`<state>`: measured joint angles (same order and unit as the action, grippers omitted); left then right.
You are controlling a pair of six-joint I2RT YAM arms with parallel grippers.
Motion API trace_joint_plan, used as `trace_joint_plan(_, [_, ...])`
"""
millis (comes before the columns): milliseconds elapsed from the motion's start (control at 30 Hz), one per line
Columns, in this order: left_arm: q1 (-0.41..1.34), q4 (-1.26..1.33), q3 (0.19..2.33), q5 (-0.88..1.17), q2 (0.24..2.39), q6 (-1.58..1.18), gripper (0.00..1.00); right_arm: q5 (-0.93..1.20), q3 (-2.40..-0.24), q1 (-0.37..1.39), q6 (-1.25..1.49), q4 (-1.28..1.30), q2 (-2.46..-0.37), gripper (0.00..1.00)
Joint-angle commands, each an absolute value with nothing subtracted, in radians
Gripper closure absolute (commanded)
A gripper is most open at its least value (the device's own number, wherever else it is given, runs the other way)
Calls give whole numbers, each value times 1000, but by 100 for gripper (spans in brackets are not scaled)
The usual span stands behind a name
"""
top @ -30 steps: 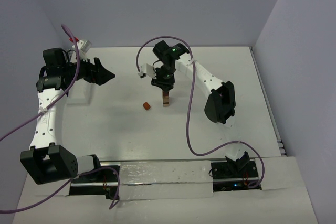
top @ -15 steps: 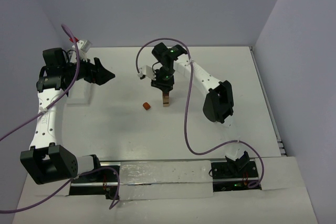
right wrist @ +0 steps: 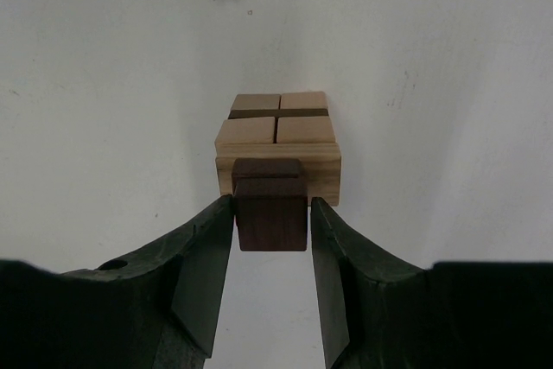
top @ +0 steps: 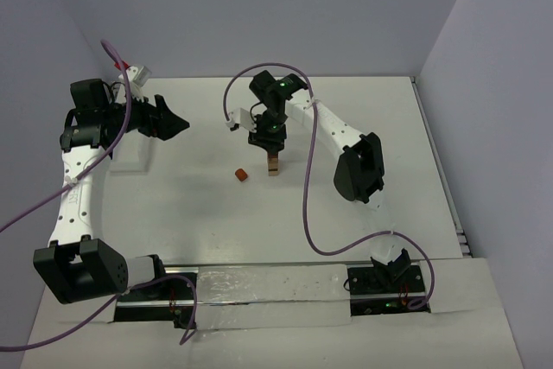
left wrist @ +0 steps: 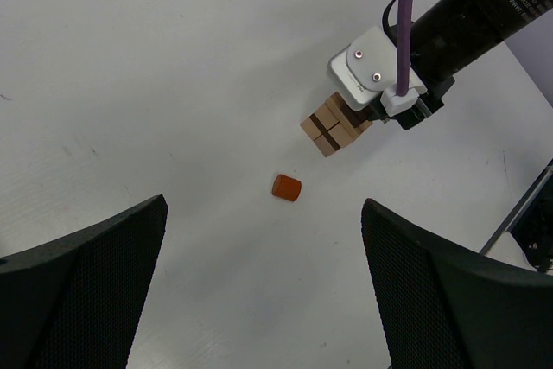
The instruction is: Build the wood block tower
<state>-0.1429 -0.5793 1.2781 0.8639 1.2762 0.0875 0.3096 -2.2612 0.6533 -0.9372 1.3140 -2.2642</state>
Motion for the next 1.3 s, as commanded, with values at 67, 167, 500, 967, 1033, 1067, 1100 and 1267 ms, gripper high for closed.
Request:
trace_joint_plan(67, [-137, -552, 1320, 875, 1269, 91, 1, 308, -2307, 664, -935, 1333, -2258, 41])
trace_joint_plan(167, [-137, -552, 1318, 876, 1269, 92, 1, 307, -2306, 666, -933, 1333, -2257, 31])
trace_joint_plan(500, [-137, -552, 1319, 878, 1269, 89, 1, 298, -2327, 678, -919, 1339, -2202, 0])
trace_joint_plan(967, [-95, -552, 1146, 849, 1204, 271, 1, 245, -2204, 674, -757, 1081, -1854, 0])
trace_joint_plan(1033, [-69, -624, 1149, 838, 1217, 440, 4, 280, -2168, 647, -720, 1041, -1802, 0])
trace_joint_plan(1067, [-55, -665, 1149, 839, 1226, 529, 6, 309, -2160, 630, -701, 1039, -1786, 0])
trace_joint_plan(1100, [-44, -720, 1149, 843, 1233, 650, 9, 345, -2149, 607, -677, 1036, -1768, 0])
trace_joint_plan(1267, [35, -1017, 1185, 771, 1311, 1296, 29, 520, -2087, 470, -586, 1048, -1706, 0])
